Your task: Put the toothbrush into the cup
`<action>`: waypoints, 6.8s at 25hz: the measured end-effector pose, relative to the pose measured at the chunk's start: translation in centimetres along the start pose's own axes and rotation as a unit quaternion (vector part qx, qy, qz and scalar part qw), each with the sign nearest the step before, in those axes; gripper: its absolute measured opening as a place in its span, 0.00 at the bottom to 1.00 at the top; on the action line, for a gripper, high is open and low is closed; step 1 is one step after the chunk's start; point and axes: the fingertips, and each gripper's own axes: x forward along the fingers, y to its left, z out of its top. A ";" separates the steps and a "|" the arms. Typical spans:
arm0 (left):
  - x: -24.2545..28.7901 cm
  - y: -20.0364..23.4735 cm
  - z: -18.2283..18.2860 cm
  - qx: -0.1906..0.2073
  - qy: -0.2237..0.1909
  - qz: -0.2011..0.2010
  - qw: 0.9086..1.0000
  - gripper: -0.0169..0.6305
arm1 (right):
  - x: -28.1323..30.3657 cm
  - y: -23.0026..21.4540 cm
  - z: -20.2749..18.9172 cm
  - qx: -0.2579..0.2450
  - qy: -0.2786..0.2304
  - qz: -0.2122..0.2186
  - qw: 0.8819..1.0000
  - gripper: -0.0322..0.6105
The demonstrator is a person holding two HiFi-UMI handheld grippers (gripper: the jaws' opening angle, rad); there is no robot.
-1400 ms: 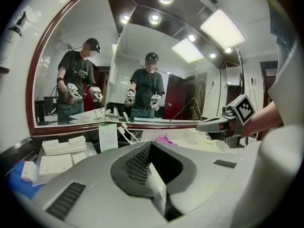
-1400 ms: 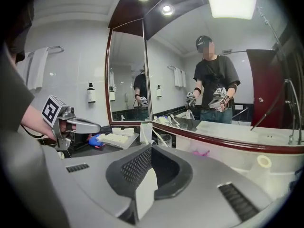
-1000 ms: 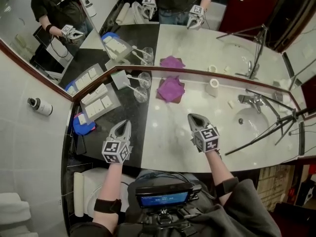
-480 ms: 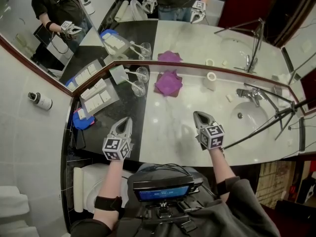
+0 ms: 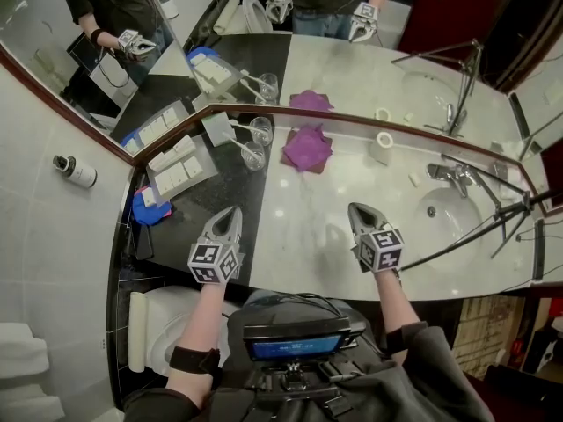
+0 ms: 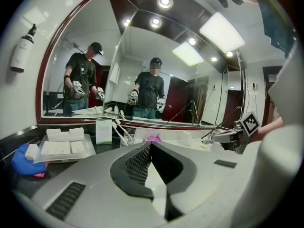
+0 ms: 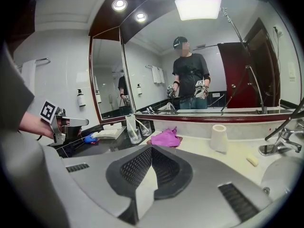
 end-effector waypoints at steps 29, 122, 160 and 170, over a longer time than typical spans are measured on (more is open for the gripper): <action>20.8 14.5 -0.5 -0.267 0.027 -0.020 0.963 0.40 | 8.6 7.4 -0.2 0.034 0.025 0.029 0.999 0.08; 17.4 -9.5 -17.1 -0.242 0.472 -0.310 0.789 0.05 | 3.6 3.9 -8.0 0.088 0.050 -0.036 0.994 0.08; 12.5 -7.2 -7.9 -0.103 0.282 -0.252 0.920 0.03 | 3.0 3.9 -5.3 0.066 0.043 -0.002 0.997 0.08; 7.8 -5.2 -3.7 0.045 0.129 -0.170 0.976 0.03 | 2.6 3.6 -3.6 0.054 0.045 0.019 0.997 0.08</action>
